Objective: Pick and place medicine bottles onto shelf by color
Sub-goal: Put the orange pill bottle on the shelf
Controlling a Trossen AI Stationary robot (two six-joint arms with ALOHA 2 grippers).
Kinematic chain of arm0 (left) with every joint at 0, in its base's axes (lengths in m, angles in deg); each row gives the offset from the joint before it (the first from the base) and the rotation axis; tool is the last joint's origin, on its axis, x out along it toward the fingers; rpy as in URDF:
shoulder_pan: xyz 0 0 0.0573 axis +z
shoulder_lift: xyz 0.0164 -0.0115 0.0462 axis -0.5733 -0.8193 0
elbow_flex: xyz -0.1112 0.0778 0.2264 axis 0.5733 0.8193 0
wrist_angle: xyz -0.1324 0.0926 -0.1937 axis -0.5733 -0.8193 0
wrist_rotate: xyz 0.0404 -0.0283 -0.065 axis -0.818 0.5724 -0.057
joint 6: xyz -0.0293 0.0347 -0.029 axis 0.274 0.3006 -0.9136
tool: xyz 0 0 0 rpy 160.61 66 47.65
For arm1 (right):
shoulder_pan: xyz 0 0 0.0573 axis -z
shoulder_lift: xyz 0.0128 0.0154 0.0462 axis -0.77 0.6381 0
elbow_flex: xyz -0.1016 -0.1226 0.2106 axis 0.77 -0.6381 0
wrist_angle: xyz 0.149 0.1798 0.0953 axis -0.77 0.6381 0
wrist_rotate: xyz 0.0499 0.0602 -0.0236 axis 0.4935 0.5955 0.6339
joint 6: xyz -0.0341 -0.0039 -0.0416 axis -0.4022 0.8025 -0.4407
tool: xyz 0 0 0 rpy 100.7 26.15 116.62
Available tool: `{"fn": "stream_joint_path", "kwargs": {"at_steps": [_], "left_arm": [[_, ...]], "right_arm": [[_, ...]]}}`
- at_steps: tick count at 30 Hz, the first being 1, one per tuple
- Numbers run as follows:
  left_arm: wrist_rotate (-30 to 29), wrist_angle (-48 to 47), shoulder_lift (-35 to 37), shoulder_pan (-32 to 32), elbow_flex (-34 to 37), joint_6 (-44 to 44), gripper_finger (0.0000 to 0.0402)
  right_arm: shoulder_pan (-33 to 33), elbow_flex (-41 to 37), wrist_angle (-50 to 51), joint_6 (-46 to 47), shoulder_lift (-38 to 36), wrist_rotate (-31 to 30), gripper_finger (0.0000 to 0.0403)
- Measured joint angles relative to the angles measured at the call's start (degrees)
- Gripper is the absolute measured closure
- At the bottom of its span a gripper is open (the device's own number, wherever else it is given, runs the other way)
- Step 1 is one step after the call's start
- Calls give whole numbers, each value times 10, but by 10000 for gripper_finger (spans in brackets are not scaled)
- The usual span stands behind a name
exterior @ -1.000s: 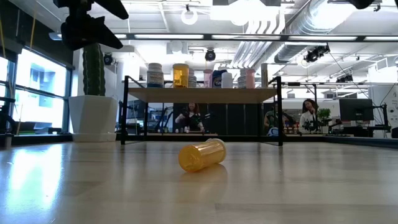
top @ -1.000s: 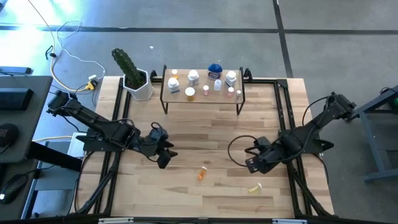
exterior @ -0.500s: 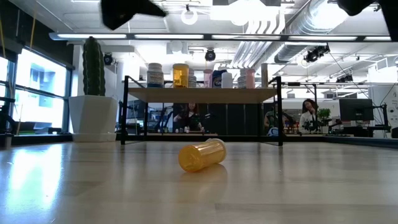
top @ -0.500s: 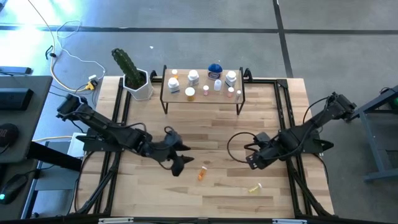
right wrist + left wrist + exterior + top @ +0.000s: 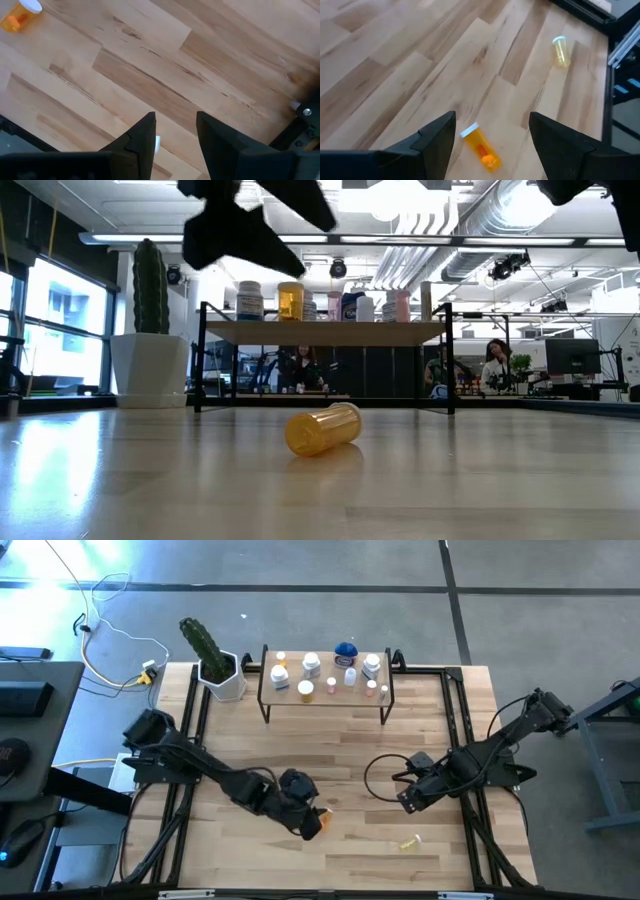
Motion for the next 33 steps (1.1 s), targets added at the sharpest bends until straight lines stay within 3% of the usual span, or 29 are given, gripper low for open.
{"fn": "stream_joint_path", "kwargs": {"at_steps": [11, 33], "left_arm": [[-1, 11, -73, -6, -4, -41, 161], [18, 51, -132, -17, -4, -46, 161]], "right_arm": [[0, 0, 3, 0, 0, -5, 269], [0, 0, 5, 2, 0, -31, 269]]}}
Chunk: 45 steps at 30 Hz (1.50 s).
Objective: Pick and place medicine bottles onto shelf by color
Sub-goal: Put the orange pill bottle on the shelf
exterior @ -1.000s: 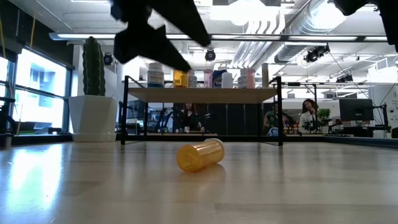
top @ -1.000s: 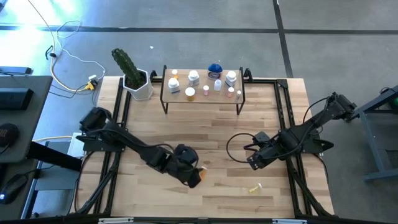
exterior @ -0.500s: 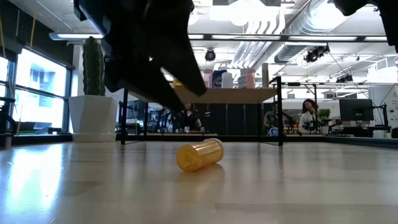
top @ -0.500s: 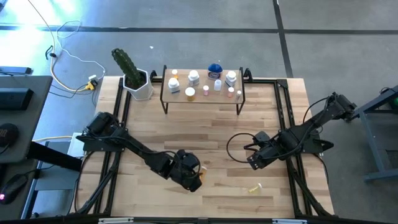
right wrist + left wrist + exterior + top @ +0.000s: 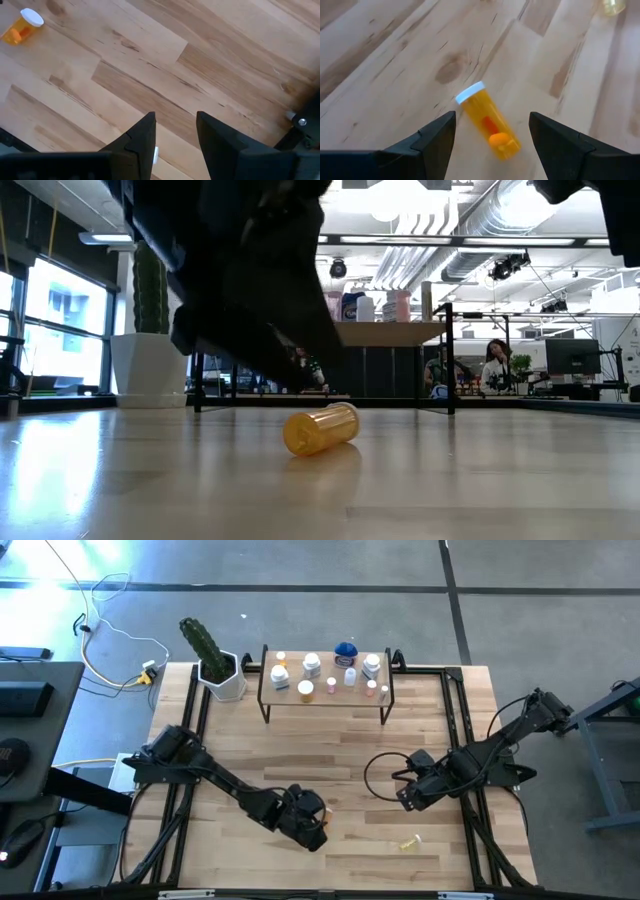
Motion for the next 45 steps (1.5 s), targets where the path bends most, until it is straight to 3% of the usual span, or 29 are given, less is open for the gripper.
{"fn": "stream_joint_path", "kwargs": {"at_steps": [15, 24, 39, 45], "left_arm": [[20, 19, -51, 7, -2, 4, 161], [27, -1, -51, 8, -2, 109, 166], [44, -17, -48, 18, 0, 141, 295], [51, -15, -45, 18, 0, 159, 316]], "right_arm": [[0, 0, -1, 0, 0, -1, 269], [0, 0, -3, 0, 0, -1, 269], [0, 0, -46, 0, 0, 0, 269], [0, 0, -57, -1, 0, 1, 269]]}}
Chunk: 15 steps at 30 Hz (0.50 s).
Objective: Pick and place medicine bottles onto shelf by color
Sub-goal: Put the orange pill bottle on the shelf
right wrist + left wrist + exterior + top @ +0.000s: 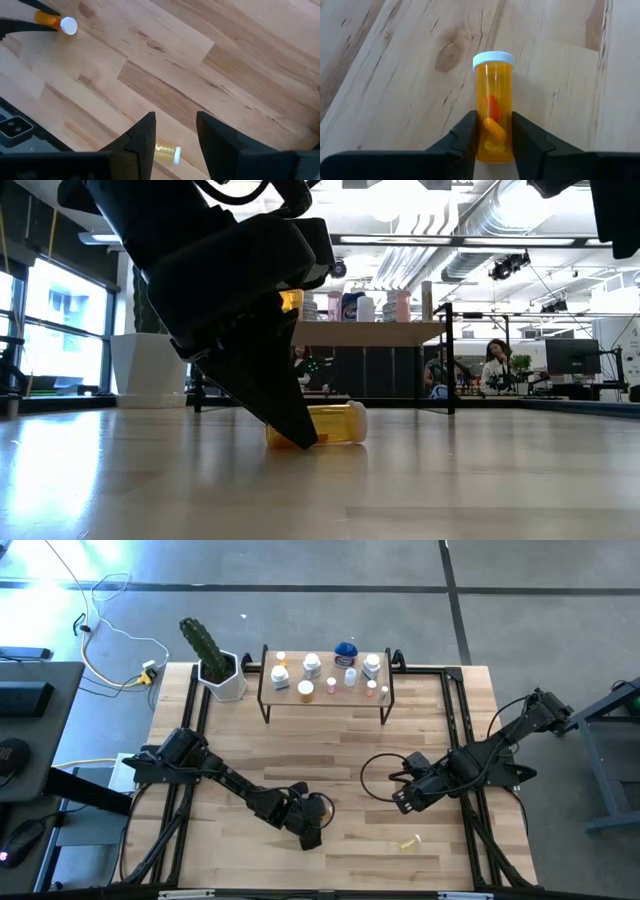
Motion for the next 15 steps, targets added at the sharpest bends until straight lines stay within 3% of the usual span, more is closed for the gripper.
{"fn": "stream_joint_path", "kwargs": {"at_steps": [9, 15], "left_arm": [[21, 4, 5, 0, 1, 7, 314], [48, 25, 17, -1, 2, 41, 314]], "right_arm": [[0, 0, -61, -30, 0, 0, 264], [0, 0, -110, -50, 0, -1, 232]]}}
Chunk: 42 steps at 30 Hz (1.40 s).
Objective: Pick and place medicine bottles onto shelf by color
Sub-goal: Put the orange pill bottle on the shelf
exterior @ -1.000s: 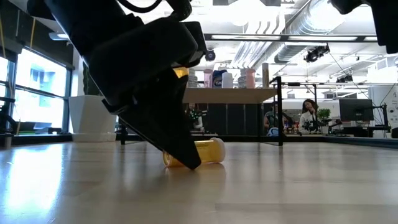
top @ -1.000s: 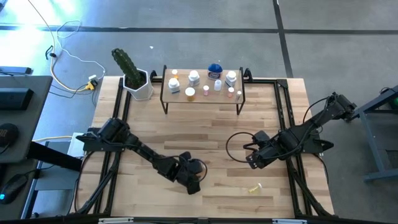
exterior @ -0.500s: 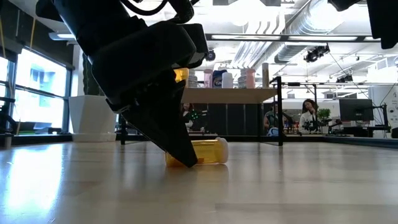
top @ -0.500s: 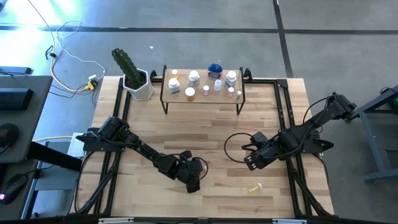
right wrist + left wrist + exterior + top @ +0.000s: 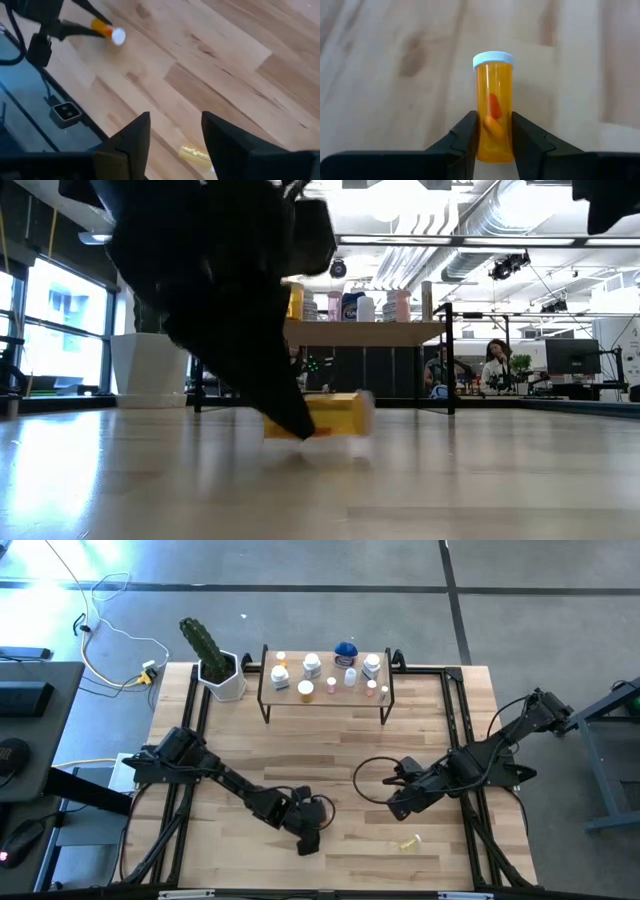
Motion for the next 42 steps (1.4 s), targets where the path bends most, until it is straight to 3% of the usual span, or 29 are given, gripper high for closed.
{"fn": "stream_joint_path", "kwargs": {"at_steps": [12, 19, 28, 32, 42], "left_arm": [[42, 82, 32, 28, -1, 78, 314], [44, 149, 52, 59, -2, 125, 314], [49, 202, 72, 100, -2, 160, 314], [49, 236, 72, 114, -2, 164, 314], [36, 257, 76, 160, -2, 163, 314]], "right_arm": [[1, 0, -87, 0, 0, -49, 210], [6, 0, -102, 0, 0, -114, 210], [58, 0, -127, -33, 0, -118, 210], [91, 0, -143, -64, 0, -104, 210], [175, 0, -143, -154, 0, -2, 210]]}}
